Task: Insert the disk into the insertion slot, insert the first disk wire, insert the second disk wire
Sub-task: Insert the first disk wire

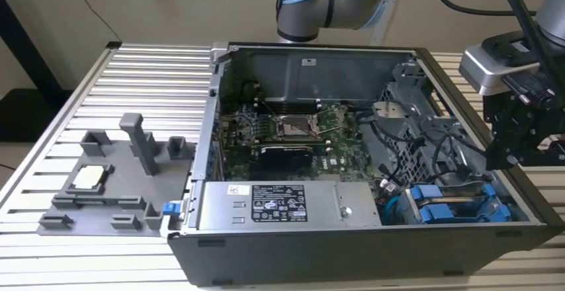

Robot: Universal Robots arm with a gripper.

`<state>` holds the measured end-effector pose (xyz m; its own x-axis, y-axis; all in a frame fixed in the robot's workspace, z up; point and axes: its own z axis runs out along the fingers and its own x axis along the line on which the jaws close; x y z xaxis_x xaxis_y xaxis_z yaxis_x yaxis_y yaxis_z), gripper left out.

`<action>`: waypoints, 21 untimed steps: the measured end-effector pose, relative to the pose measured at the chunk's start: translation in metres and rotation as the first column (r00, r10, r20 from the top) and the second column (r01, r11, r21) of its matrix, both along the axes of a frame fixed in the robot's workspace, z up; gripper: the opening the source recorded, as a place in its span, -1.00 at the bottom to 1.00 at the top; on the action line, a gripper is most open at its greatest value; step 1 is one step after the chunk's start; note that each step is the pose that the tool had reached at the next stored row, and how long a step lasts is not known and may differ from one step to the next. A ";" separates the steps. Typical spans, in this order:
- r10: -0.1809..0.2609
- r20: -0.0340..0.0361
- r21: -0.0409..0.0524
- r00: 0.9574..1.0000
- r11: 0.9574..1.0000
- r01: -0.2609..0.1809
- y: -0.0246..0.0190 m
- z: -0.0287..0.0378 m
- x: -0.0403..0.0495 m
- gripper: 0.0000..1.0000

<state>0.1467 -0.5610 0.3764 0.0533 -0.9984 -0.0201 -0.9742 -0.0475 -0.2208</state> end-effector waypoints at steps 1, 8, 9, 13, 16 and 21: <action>0.000 0.000 0.000 1.000 1.000 0.000 0.0000 0.0000 0.0000 -0.55; 0.000 0.000 0.000 1.000 1.000 0.000 0.0000 0.0000 0.0000 -0.62; 0.000 0.000 0.000 1.000 1.000 0.000 0.0000 0.0000 0.0000 -0.62; 0.000 0.000 -0.001 1.000 1.000 0.000 0.0000 -0.0001 0.0000 -0.62; 0.000 -0.023 -0.019 1.000 1.000 0.000 0.0000 -0.0002 0.0007 -0.62; 0.000 -0.087 -0.025 0.996 1.000 -0.002 0.0000 -0.0012 0.0058 -0.62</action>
<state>0.1525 -0.5609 0.3751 0.0533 -0.9986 0.0005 -0.9896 -0.0529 -0.1336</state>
